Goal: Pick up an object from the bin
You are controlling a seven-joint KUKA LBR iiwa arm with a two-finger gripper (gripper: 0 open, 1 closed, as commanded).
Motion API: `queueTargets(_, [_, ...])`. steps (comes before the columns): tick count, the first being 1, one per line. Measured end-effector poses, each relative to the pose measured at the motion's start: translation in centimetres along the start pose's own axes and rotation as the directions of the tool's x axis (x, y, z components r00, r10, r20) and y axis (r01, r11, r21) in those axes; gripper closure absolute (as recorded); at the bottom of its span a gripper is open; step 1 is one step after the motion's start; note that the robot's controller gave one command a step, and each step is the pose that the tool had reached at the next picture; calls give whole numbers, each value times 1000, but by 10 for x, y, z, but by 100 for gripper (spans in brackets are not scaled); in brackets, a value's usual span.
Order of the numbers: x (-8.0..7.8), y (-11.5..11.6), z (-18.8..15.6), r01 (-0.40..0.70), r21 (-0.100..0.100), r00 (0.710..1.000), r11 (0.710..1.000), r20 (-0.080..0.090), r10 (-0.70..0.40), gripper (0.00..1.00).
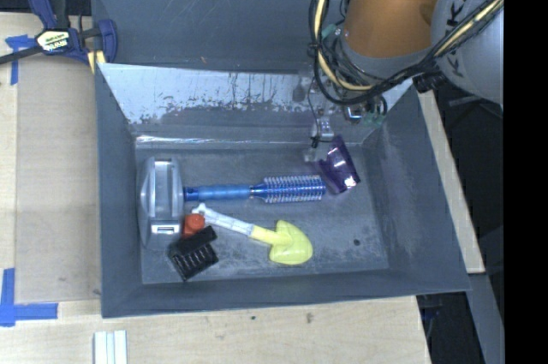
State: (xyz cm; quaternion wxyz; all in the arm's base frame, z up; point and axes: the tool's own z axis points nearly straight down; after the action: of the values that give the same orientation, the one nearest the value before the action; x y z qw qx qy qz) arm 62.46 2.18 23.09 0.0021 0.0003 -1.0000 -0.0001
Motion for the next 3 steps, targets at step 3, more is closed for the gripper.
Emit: queueTargets(3, [34, -3, 75, 9, 1, 1000, 1000, 8, -9, 0])
